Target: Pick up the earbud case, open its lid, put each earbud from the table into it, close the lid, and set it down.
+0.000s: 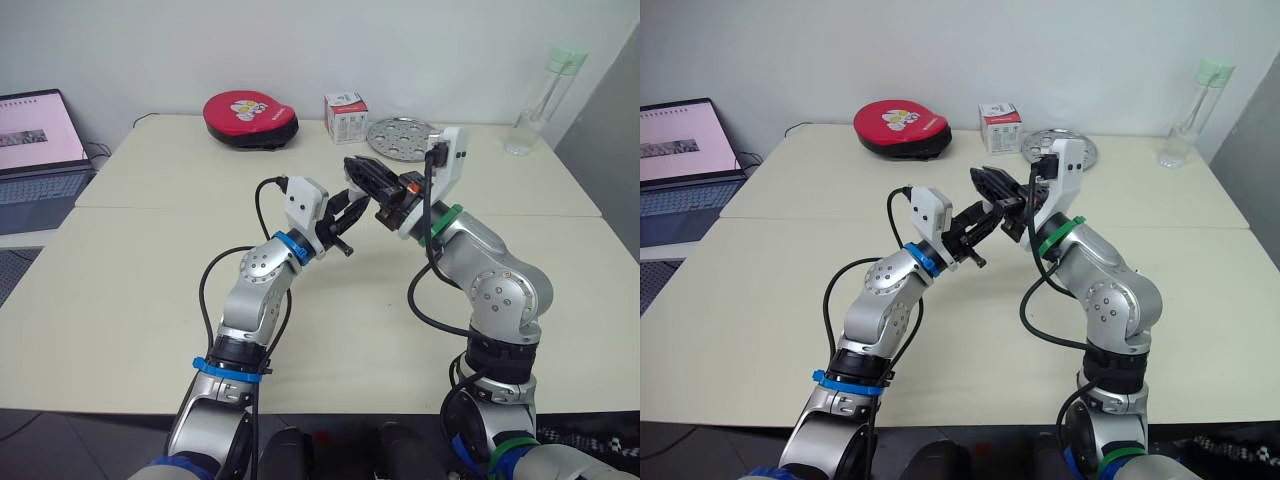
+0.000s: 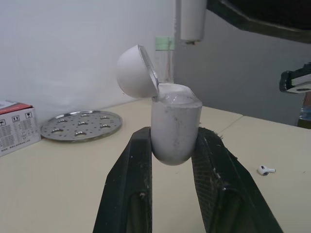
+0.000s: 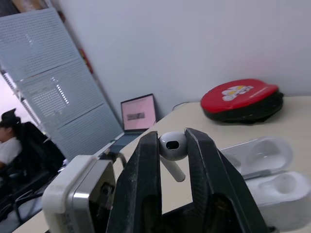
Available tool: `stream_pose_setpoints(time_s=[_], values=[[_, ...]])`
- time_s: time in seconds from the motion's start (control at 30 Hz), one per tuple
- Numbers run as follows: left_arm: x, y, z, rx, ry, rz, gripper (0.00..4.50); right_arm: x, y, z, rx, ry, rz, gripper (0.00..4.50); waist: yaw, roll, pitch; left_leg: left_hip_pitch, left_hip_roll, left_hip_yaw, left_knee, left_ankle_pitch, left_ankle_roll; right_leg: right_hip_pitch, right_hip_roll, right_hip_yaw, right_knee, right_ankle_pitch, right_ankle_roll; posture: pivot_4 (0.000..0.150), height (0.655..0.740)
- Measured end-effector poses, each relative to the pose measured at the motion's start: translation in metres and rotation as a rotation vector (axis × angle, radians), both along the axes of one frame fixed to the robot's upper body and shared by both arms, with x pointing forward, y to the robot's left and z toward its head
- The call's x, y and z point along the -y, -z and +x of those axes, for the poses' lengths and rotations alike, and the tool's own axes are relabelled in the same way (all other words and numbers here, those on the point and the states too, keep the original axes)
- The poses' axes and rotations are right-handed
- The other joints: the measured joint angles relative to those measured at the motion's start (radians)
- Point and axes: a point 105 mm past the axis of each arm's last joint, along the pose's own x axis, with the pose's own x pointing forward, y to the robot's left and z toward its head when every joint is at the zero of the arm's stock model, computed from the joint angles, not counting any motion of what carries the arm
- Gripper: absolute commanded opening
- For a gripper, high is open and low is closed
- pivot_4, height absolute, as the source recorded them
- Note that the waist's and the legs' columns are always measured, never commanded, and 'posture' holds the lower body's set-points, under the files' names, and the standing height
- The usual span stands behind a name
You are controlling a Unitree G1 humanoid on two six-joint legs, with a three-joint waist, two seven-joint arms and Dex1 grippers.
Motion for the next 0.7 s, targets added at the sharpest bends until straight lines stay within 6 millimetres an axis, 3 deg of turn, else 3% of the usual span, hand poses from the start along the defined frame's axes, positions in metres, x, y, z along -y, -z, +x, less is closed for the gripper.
stream_pose_setpoints(time_s=[0.27,0.7], values=[[0.000,0.000,-0.001,0.004,0.012,0.009,0.77,0.009,0.012,0.005,-0.052,0.046,0.024,0.37,-0.002,0.000,0.000,0.000,0.000,0.000,-0.001,0.000,0.000,0.000,0.001,0.000,0.000,0.000,0.000,0.150,0.7400],[0.000,0.005,-0.002,-0.012,0.013,0.010,0.77,0.000,0.025,0.008,-0.076,0.039,0.012,0.37,-0.003,0.000,0.000,0.000,0.000,0.000,-0.001,0.000,0.000,0.000,0.001,0.001,-0.001,0.000,0.000,0.150,0.7400]])
